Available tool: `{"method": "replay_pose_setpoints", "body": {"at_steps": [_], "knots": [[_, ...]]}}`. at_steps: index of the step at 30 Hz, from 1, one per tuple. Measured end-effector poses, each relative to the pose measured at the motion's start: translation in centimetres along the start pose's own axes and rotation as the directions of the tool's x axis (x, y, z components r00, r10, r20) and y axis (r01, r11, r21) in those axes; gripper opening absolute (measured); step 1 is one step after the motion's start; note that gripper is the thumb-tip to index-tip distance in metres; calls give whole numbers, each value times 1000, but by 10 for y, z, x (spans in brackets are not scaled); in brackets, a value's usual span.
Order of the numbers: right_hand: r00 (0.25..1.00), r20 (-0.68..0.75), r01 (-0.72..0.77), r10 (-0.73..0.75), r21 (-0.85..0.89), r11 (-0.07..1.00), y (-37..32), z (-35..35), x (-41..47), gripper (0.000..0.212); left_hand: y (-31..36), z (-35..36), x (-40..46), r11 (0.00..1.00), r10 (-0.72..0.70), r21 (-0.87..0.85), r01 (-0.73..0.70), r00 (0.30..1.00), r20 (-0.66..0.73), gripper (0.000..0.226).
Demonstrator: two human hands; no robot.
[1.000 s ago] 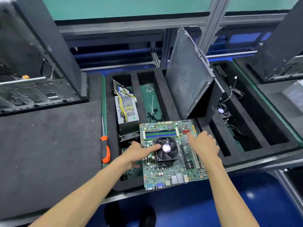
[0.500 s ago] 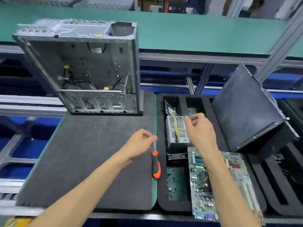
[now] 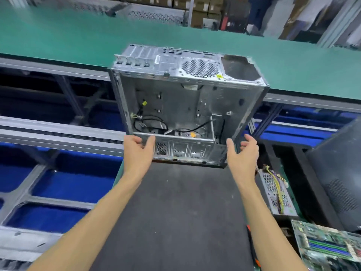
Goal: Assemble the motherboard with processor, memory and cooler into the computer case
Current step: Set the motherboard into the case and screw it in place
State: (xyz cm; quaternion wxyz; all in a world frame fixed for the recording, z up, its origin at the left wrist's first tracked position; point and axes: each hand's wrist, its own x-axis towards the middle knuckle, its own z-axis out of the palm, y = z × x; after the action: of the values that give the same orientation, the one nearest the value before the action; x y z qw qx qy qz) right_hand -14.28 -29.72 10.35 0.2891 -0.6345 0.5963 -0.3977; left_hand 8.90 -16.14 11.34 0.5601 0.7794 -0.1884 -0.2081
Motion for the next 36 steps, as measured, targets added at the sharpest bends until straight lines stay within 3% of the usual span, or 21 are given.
{"method": "replay_pose_setpoints", "body": {"at_steps": [3, 5, 8, 11, 14, 19, 28, 32, 36], "knots": [[1000, -19, -20, 21, 59, 998, -9, 14, 14, 71, -3, -7, 34, 995, 82, 64, -70, 977, -195, 44], [1000, -20, -14, 17, 121, 993, -12, 26, 22, 69, -1, -6, 49, 988, 145, 86, -127, 956, -254, 51], [995, -58, -64, 75, 179, 982, -11, 34, 32, 67, 3, -1, 67, 983, 164, -49, -179, 960, -227, 37], [995, -67, -52, 67, 208, 977, -10, 35, 40, 60, 5, 5, 80, 989, 125, -59, -139, 971, -204, 12], [997, -80, -2, 19, 209, 978, -8, 35, 44, 43, 8, 6, 87, 989, 140, -20, -148, 964, -225, 26], [998, -65, 2, 12, 215, 977, -6, 32, 47, 22, 3, -2, 86, 980, 187, 99, -171, 964, -189, 14], [990, -111, 103, -88, 133, 986, -21, -4, 35, 19, 23, -21, 62, 931, 357, 153, -331, 913, -198, 28], [983, -143, 129, -117, 73, 989, -30, -20, 26, 42, 33, -31, 44, 881, 462, 216, -422, 866, -193, 34], [986, -129, 108, -110, -20, 994, -36, -31, 16, 60, 33, -39, 34, 861, 461, 318, -396, 873, -159, 26]]}}
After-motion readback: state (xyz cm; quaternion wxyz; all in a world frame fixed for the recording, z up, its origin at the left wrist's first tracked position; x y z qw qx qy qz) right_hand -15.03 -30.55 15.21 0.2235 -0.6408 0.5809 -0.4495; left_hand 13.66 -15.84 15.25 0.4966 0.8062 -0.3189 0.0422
